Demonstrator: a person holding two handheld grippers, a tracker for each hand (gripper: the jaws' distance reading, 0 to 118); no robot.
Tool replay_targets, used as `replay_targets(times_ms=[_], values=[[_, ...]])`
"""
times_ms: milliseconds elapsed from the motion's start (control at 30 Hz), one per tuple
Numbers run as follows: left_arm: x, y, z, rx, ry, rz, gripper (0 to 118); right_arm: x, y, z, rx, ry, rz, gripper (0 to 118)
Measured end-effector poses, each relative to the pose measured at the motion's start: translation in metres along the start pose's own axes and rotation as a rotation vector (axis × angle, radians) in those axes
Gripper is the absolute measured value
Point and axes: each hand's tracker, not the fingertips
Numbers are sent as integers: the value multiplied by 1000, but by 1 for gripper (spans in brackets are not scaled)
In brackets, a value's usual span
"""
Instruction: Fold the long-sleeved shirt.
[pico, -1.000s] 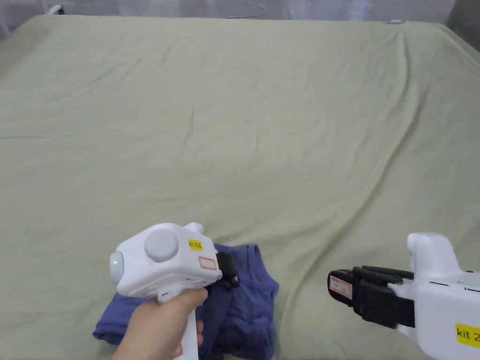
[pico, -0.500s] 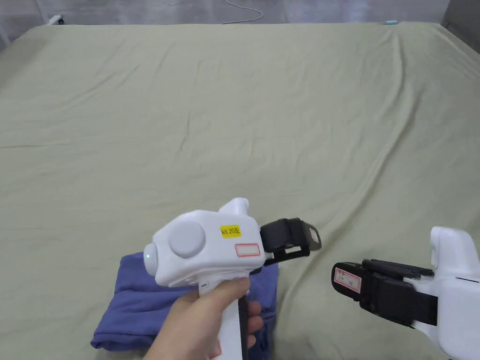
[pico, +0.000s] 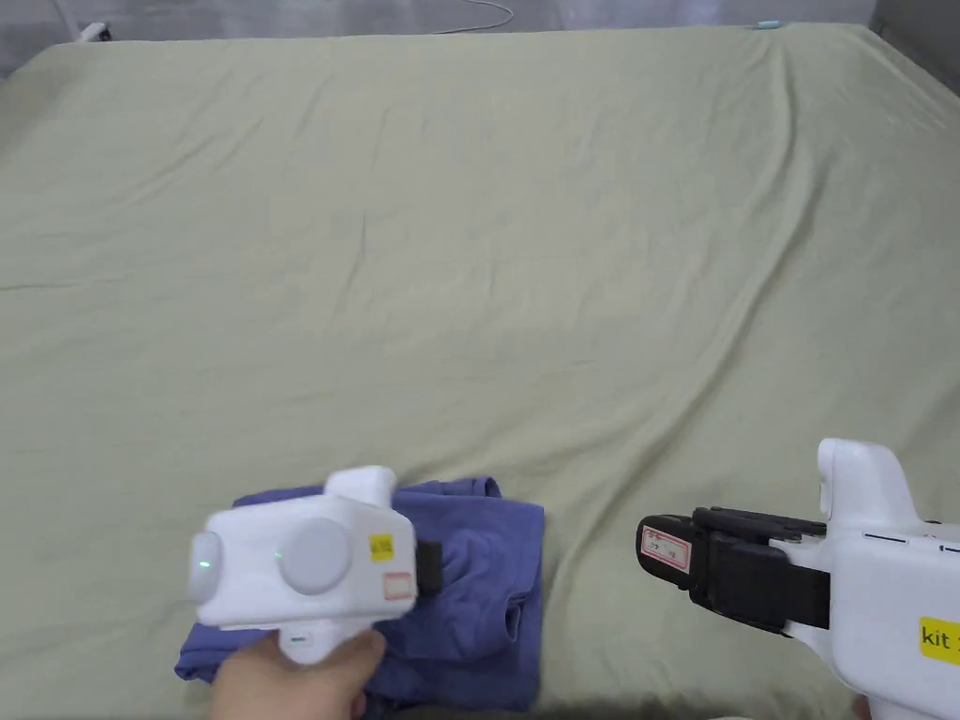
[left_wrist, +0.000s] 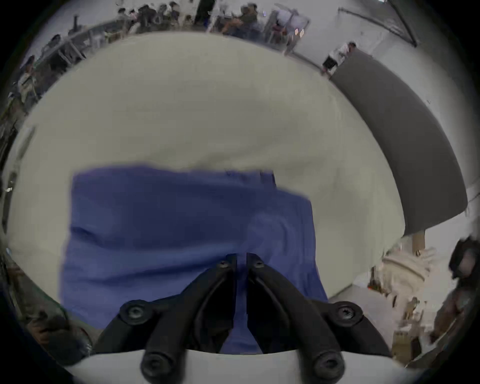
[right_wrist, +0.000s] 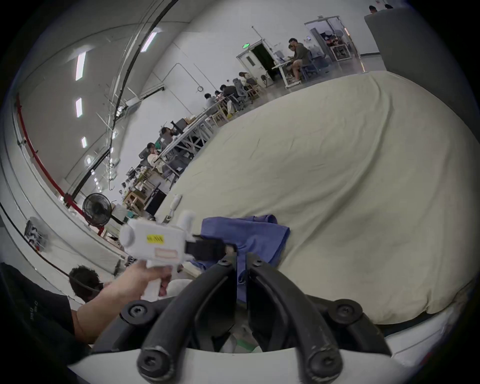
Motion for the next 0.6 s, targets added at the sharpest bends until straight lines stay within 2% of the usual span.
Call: replay_targets(times_ms=[67, 133, 167, 200, 267, 300, 367, 467, 533, 600], values=[[21, -12, -20, -27, -1, -39, 2, -1, 0, -2, -18, -32, -6, 4], [48, -17, -24, 21, 44, -115, 2, -1, 0, -2, -31, -77, -22, 4], [57, -15, -25, 14, 18, -146, 2, -1, 0, -3, -36, -92, -31, 4], [62, -14, -28, -12, -30, -139, 2, 0, 0, -2, -37, -106, -45, 4], [72, -11, -32, -56, -214, -78, 2, 4, 3, -3, -28, -157, -95, 4], [77, -9, -29, -75, -254, -84, 2, 6, 5, -3, -14, -174, -120, 4], [75, -4, -10, -2, -310, -106, 2, 12, 10, -5, 27, -202, -197, 4], [38, 5, 27, 81, -338, -32, 2, 11, 19, -18, 38, -240, -259, 4], [-4, 12, 52, 128, -305, 32, 2, 2, 25, -40, -22, -237, -252, 4], [-53, 20, 76, 173, -209, 100, 2, -10, 27, -70, -78, -176, -216, 4]])
